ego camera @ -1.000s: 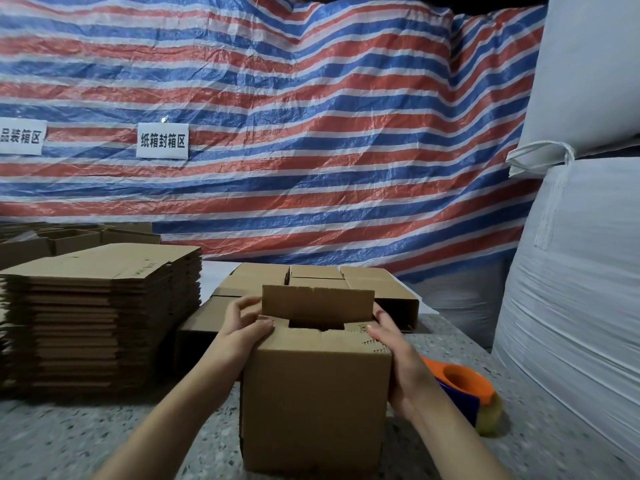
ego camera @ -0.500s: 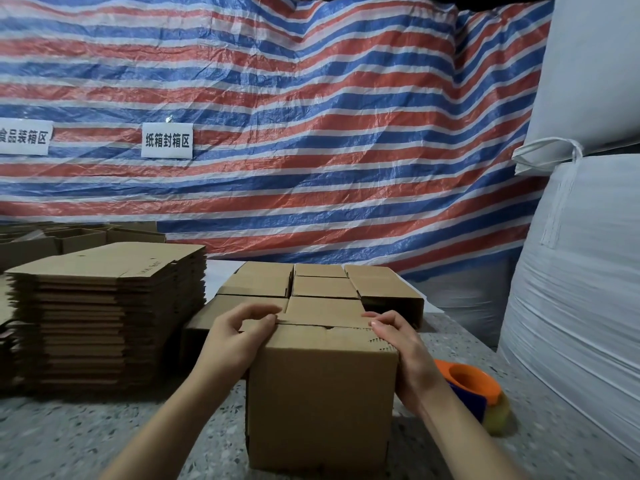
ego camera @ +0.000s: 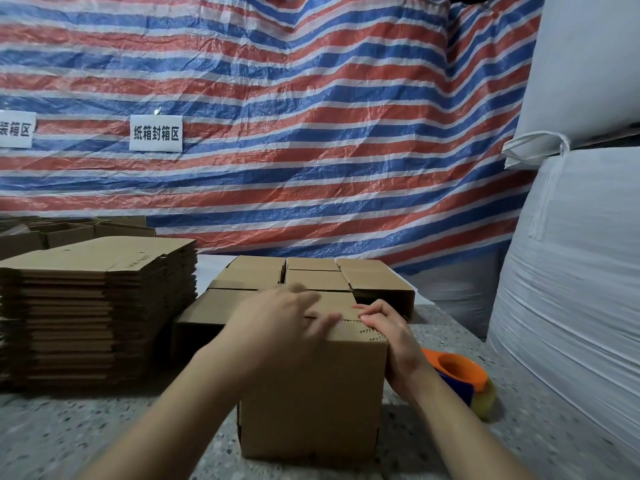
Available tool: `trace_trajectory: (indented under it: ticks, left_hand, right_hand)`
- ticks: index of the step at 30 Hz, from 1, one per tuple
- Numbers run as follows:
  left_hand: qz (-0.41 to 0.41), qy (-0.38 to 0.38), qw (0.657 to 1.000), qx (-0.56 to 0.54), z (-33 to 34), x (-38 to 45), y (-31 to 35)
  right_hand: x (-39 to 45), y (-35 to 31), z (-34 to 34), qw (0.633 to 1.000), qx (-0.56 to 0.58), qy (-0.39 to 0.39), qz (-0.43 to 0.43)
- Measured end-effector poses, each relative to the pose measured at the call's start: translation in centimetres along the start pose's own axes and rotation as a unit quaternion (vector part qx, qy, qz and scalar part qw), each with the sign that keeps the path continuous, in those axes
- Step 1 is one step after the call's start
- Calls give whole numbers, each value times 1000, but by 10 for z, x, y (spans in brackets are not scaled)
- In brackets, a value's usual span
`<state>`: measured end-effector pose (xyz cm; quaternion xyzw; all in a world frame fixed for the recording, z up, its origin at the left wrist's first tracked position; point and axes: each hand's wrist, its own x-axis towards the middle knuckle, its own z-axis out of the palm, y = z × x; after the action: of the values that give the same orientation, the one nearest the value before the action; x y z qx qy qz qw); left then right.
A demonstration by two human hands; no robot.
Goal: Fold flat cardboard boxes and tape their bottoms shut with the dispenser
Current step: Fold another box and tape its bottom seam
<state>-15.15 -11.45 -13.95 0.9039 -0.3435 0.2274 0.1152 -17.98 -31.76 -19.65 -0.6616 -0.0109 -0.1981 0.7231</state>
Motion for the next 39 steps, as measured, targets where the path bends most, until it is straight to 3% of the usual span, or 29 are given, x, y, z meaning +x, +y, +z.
trace_trajectory:
  ticks: [3,7,12,14,15,16,18,22,26,34,36,39]
  left_hand:
    - [35,-84,996,-2,13,5,16]
    - [57,-53,996,34,28,5,11]
    - [56,-52,996,43,30,6,10]
    - [60,-47,996,35,30,6,9]
    - [62,-46,997,32,30,6,9]
    - [62,-47,997,30,29,5,9]
    - [64,-51,996,30,29,6,10]
    - [67,-58,996,24,28,6,11]
    - [70,-57,996,20,28,6,12]
    - [78,-37,996,14,32,6,6]
    - [82,-37,996,8,32,6,6]
    - [65,-43,996,-36,30,5,5]
  right_hand:
    - [0,-1,1,1000,-7,-1,3]
    - [0,-1,2,1000,-11,-2,10]
    - [13,-10,-10,996,10,-29,87]
    - [25,-15,-26,987,-140,32,73]
    - [31,-16,-39,953,-288,67,61]
    - [34,-14,-52,895,-434,91,48]
    - [34,-8,-77,790,-602,110,49]
    - [27,17,-107,684,-710,100,135]
    - [24,39,-112,627,-757,71,170]
    - [21,48,-118,627,-764,67,134]
    - [23,43,-116,677,-721,89,117]
    - [31,10,-106,797,-584,142,63]
